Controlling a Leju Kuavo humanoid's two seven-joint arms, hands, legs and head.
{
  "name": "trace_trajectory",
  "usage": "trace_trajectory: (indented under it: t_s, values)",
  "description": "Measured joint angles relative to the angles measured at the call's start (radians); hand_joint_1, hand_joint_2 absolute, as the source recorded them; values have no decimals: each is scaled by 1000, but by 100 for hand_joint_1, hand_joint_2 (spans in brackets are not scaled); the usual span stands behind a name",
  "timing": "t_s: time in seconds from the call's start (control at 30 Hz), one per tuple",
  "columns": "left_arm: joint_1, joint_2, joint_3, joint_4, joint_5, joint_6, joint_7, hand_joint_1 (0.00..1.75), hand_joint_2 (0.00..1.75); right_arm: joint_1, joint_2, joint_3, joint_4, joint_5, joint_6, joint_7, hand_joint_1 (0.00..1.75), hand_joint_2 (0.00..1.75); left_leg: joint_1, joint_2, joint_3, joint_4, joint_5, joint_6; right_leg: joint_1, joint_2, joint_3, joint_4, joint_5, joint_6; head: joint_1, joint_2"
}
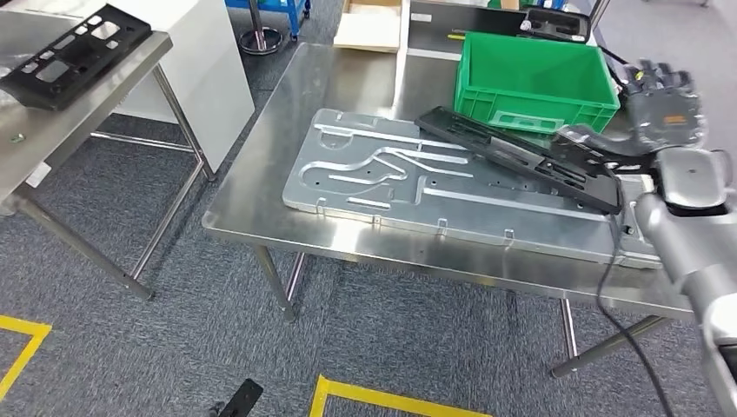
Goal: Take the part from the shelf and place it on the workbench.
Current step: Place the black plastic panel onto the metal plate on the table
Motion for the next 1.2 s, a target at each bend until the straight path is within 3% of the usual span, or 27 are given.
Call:
trace_trajectory:
  t_s: [0.07,0.1,0.13,0.17,0.23,0.3,0.33,0.4,0.43,0.47,0.57,0.6,0.63,0.67,0.73,0.8,0.83,0.87,0.93,0.97,1.0,1.07,1.1,1.13,1.17,1.2]
  values:
    - [0,0,0,0,3,1,-2,0,0,-12,-25,-14,0,-1,-3,-11,0,0,-2,1,-29,1,22,6,0,1,-38,133,-87,7,0,0]
    - [0,-1,0,0,6,2,-3,0,0,-15,-37,-20,0,-1,-5,-16,0,0,-3,1,-44,2,33,6,0,1,-45,184,-103,9,0,0]
    - [1,-1,0,0,8,2,-4,0,0,-17,-48,-25,0,0,-7,-22,0,0,-3,1,-59,4,43,6,-1,0,-37,206,-97,10,0,0]
    - [1,-1,0,0,10,2,-5,0,0,-20,-59,-30,0,0,-8,-28,0,0,-4,1,-74,6,53,4,-1,0,-11,192,-74,10,0,0]
    - [1,-1,0,0,14,4,-6,0,0,-32,-77,-37,-4,0,-11,-38,0,0,-5,1,-99,12,70,-1,1,0,86,78,-40,3,0,0]
    - [1,-2,1,0,20,6,-8,0,0,-48,-99,-46,-14,-1,-16,-52,0,0,-8,0,-114,14,87,-9,7,0,172,-46,-49,-6,0,0]
    - [2,-2,2,0,22,8,-10,0,0,-56,-111,-52,-18,-3,-19,-59,0,0,-8,0,-118,12,96,-14,10,0,190,-80,-57,-11,0,0]
    - [6,-2,4,0,28,12,-12,0,0,-65,-133,-62,-24,-10,-26,-71,0,0,-8,-3,-121,4,114,-25,11,-4,186,-94,-45,-22,0,0]
    - [9,-2,5,0,30,13,-13,0,0,-67,-143,-66,-26,-15,-29,-77,0,0,-7,-3,-127,10,107,-30,8,-6,180,-97,-35,-28,0,0]
    - [12,-2,7,0,32,14,-14,0,0,-67,-152,-71,-30,-21,-32,-85,0,0,-7,-3,-138,33,79,-35,6,-8,171,-100,-23,-35,0,0]
    - [15,-2,12,0,39,16,-15,0,0,-68,-186,-91,-47,-40,-40,-103,0,0,-1,-1,-188,208,-68,-47,3,-12,130,-101,12,-45,0,0]
    - [16,-2,13,0,40,16,-15,0,0,-67,-197,-97,-51,-46,-43,-105,0,0,0,-1,-196,268,-93,-49,3,-12,114,-101,25,-45,0,0]
    - [16,-2,14,0,42,17,-16,0,0,-63,-208,-103,-56,-54,-49,-106,0,0,1,0,-191,303,-92,-51,3,-12,98,-100,38,-44,0,0]
    - [17,-2,15,0,45,18,-16,0,0,-53,-220,-109,-62,-71,-60,-110,0,0,2,0,-169,306,-72,-50,3,-11,82,-100,50,-42,0,0]
    - [15,-2,18,0,52,21,-19,0,0,-9,-256,-133,-86,-131,-102,-126,0,0,3,-1,-74,213,-32,-44,4,-11,57,-98,72,-33,0,0]
    - [14,-3,22,0,58,26,-22,0,0,79,-307,-180,-122,-214,-160,-145,0,0,0,-4,33,69,-49,-34,8,-18,46,-98,89,-21,0,0]
    - [16,-4,23,0,61,28,-24,0,0,140,-330,-214,-143,-258,-192,-155,0,0,-2,-7,64,22,-64,-29,11,-25,47,-101,97,-15,0,0]
    - [19,-6,25,0,61,30,-25,0,0,213,-347,-253,-162,-301,-224,-167,0,0,-3,-10,74,0,-68,-24,13,-30,51,-106,106,-8,0,0]
    - [24,-8,31,1,62,31,-28,0,0,373,-361,-342,-198,-373,-282,-197,0,0,1,-12,64,-10,-49,-7,12,-33,53,-114,111,4,0,0]
    - [25,-9,34,1,62,31,-29,0,0,446,-363,-386,-212,-394,-302,-210,0,0,2,-11,55,-14,-35,2,9,-28,45,-101,87,10,0,0]
    - [26,-10,36,1,61,31,-29,0,0,510,-364,-426,-225,-406,-311,-219,0,0,2,-9,42,-18,-20,9,6,-21,31,-69,44,14,0,0]
    - [26,-10,39,1,59,31,-30,0,0,617,-359,-500,-247,-422,-304,-223,0,0,-4,-6,8,-18,7,17,3,-10,-3,53,-64,21,0,0]
    - [26,-10,39,1,58,31,-30,0,0,669,-349,-539,-255,-432,-298,-223,0,0,-6,-5,-9,-18,19,18,3,-8,-13,117,-94,24,0,0]
    - [27,-10,39,1,56,31,-30,0,0,722,-333,-578,-260,-442,-297,-226,0,0,-8,-5,-26,-17,31,18,2,-7,-12,163,-99,26,0,0]
    - [27,-10,40,1,55,31,-30,0,0,772,-313,-615,-262,-450,-300,-232,0,0,-9,-5,-42,-15,42,18,2,-6,3,179,-81,25,0,0]
    - [27,-10,40,1,53,31,-30,0,0,812,-294,-647,-262,-454,-307,-241,0,0,-10,-5,-58,-12,52,16,0,-6,36,157,-54,23,0,0]
